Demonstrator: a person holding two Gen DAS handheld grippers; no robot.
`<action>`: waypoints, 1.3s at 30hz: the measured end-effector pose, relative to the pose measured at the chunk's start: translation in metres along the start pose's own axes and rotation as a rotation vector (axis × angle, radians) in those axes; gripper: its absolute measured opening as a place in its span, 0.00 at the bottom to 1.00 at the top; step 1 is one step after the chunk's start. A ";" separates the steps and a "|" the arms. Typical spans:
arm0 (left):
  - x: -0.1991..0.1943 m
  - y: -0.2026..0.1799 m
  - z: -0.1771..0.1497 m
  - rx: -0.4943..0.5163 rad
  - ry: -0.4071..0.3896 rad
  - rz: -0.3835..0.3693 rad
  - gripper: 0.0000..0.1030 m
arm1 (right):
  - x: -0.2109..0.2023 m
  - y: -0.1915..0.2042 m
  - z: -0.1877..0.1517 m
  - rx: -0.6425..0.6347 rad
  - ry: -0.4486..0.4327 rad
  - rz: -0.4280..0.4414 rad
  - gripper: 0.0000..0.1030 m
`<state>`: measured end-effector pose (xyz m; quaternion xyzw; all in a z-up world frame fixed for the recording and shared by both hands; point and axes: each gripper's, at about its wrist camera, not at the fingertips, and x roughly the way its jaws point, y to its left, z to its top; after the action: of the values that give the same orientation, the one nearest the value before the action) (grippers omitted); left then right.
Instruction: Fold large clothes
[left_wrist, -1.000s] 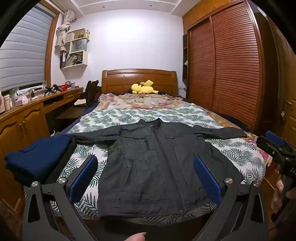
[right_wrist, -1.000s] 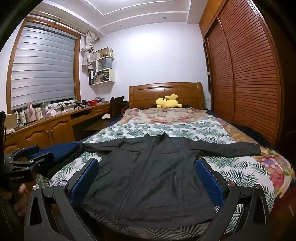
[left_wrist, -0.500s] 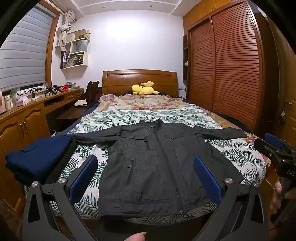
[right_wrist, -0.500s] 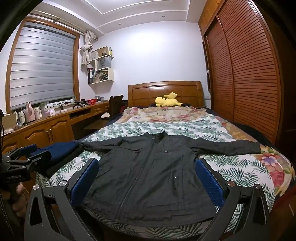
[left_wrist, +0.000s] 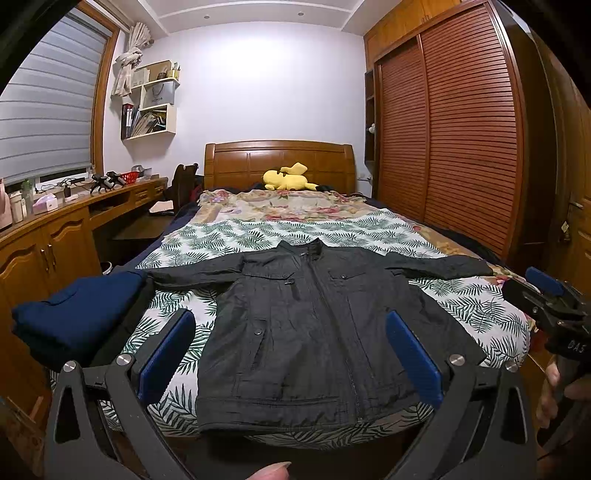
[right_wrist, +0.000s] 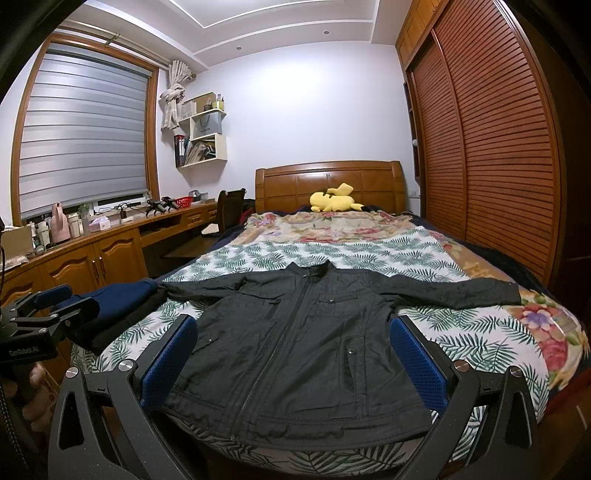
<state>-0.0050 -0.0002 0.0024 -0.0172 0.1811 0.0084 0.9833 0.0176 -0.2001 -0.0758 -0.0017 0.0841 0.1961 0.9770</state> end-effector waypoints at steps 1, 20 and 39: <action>-0.001 0.000 0.000 0.002 -0.002 0.000 1.00 | 0.000 0.000 0.000 0.001 0.000 0.000 1.00; -0.009 -0.009 0.006 0.020 -0.020 -0.001 1.00 | -0.001 -0.001 0.000 0.009 0.001 0.003 1.00; -0.009 -0.010 0.006 0.021 -0.022 -0.002 1.00 | -0.002 -0.001 0.000 0.010 0.002 0.003 1.00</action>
<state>-0.0111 -0.0103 0.0114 -0.0071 0.1702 0.0058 0.9854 0.0165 -0.2015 -0.0754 0.0030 0.0859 0.1971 0.9766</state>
